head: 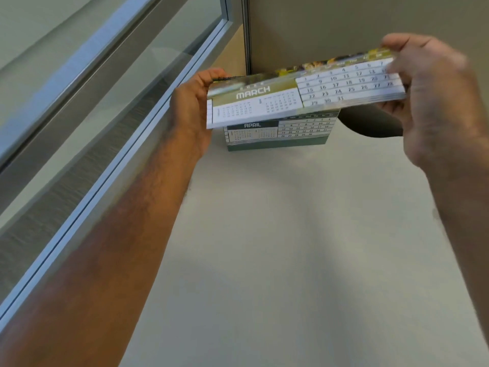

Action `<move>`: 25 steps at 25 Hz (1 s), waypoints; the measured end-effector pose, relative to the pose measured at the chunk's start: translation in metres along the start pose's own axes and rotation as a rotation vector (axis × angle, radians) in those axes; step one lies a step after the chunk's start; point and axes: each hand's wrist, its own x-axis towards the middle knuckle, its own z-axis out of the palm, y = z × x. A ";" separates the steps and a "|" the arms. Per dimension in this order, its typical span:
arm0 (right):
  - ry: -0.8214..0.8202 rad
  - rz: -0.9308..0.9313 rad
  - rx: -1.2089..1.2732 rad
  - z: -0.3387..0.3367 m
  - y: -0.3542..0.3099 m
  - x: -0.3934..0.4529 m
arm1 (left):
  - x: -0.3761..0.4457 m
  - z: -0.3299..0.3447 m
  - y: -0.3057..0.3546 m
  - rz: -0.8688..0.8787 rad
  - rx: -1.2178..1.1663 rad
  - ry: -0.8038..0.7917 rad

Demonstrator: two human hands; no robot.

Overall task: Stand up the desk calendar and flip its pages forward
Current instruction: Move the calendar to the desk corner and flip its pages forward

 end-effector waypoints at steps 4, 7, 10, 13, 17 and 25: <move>0.002 -0.023 0.002 0.008 -0.010 0.011 | 0.004 0.002 -0.010 0.052 0.060 0.033; -0.017 -0.047 0.047 0.016 -0.010 0.016 | 0.003 0.006 -0.014 0.106 0.086 0.025; -0.021 -0.074 0.103 0.024 -0.002 0.018 | 0.004 0.013 -0.014 0.123 0.075 0.108; -0.021 -0.124 0.047 0.030 0.012 0.017 | 0.007 0.021 -0.012 0.091 0.070 0.169; -0.066 -0.293 -0.255 0.033 0.036 0.019 | 0.005 0.028 -0.010 0.031 0.031 0.202; -0.153 -0.568 -0.806 0.029 0.066 0.034 | 0.003 0.037 -0.009 0.142 0.131 0.270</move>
